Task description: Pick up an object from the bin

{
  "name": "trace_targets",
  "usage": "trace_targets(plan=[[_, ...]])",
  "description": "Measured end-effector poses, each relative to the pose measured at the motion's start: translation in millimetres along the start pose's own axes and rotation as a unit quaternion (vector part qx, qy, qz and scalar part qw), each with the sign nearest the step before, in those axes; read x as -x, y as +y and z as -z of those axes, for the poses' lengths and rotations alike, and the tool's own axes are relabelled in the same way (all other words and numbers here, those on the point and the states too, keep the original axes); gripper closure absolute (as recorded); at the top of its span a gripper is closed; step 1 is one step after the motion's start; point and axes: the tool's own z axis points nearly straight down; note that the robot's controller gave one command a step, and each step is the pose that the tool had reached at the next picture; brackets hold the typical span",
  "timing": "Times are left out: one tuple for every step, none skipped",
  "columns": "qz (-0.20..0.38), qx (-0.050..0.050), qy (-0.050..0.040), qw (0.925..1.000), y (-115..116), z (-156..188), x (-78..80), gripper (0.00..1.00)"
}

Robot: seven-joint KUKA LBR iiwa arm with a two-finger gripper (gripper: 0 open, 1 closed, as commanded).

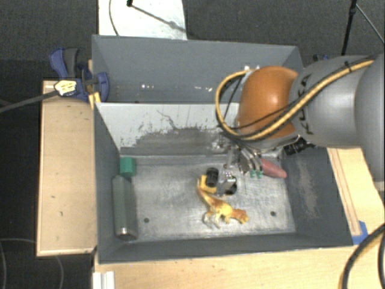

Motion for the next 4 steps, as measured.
trace_targets(plan=[[0.051, 0.0, -0.0003, 0.9987, -23.8, -28.9, -10.1, 0.0], [0.064, 0.0, -0.0025, 0.998, -24.3, -38.3, -7.6, 1.0], [0.063, 0.0, -0.0025, 0.998, -24.3, -38.3, -7.6, 1.0], [0.063, 0.0, -0.0024, 0.998, -24.3, -37.0, -7.9, 1.0]])
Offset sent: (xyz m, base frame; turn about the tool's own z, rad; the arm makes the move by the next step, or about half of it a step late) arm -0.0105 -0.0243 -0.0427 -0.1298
